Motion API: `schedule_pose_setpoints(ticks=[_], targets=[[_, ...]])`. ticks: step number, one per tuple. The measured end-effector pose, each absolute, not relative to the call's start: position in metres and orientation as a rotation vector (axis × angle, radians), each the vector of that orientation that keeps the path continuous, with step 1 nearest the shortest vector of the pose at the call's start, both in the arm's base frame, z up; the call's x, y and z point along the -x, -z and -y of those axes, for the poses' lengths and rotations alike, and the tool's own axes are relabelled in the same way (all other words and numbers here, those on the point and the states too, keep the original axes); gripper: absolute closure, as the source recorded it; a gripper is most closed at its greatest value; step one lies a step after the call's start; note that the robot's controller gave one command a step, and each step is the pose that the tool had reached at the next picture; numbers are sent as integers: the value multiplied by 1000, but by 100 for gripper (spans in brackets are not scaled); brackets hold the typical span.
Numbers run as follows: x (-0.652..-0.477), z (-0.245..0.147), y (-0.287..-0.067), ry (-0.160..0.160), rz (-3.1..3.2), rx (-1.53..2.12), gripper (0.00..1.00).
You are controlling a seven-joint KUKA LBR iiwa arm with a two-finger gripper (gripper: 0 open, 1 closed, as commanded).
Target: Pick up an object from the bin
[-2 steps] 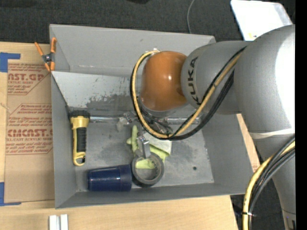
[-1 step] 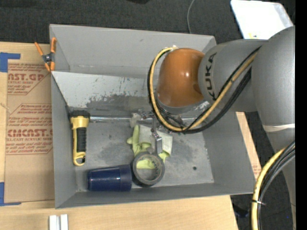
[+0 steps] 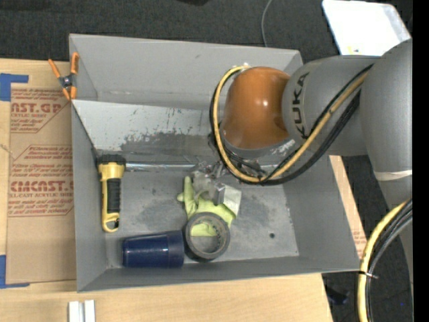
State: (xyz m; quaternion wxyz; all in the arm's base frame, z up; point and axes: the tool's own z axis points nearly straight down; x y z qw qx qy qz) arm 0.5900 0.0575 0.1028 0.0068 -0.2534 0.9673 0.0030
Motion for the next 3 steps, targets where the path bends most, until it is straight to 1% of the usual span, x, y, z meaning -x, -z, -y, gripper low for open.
schedule_pose_setpoints(ticks=[2, 3], targets=[[-590, -61, -103, -9, -3023, 798, 100], [-587, -68, -99, -11, -3018, 805, 100]])
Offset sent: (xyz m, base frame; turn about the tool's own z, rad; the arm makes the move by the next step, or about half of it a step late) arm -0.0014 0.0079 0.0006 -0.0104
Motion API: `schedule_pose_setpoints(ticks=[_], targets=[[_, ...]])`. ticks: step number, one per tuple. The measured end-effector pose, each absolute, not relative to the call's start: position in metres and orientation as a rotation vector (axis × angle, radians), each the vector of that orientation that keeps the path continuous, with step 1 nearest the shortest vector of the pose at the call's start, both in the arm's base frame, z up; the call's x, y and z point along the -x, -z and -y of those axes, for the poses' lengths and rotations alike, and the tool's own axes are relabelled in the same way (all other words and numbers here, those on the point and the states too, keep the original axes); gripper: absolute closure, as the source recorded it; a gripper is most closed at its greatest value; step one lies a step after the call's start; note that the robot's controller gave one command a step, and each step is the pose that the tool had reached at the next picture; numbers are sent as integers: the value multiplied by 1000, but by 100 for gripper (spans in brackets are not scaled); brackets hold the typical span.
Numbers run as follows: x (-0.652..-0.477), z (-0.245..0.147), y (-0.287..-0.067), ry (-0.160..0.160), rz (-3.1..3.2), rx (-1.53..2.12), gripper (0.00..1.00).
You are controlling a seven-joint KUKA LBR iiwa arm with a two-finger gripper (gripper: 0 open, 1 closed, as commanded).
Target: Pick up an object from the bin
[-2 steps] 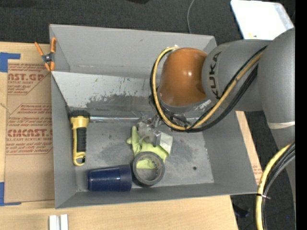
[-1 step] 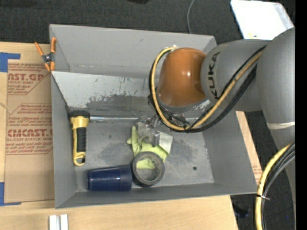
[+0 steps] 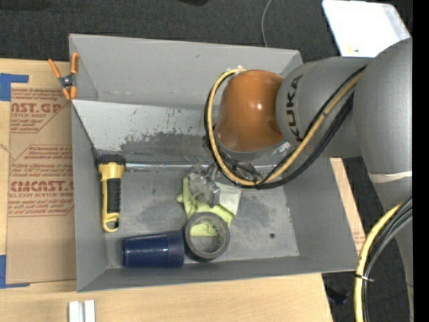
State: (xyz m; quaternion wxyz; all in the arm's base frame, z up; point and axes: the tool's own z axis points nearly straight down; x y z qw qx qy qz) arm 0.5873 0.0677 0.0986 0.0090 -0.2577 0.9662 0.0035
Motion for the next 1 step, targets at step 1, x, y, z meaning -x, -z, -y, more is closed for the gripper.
schedule_pose_setpoints(ticks=[1], targets=[[-571, -59, -96, -10, -3001, 850, 100]])
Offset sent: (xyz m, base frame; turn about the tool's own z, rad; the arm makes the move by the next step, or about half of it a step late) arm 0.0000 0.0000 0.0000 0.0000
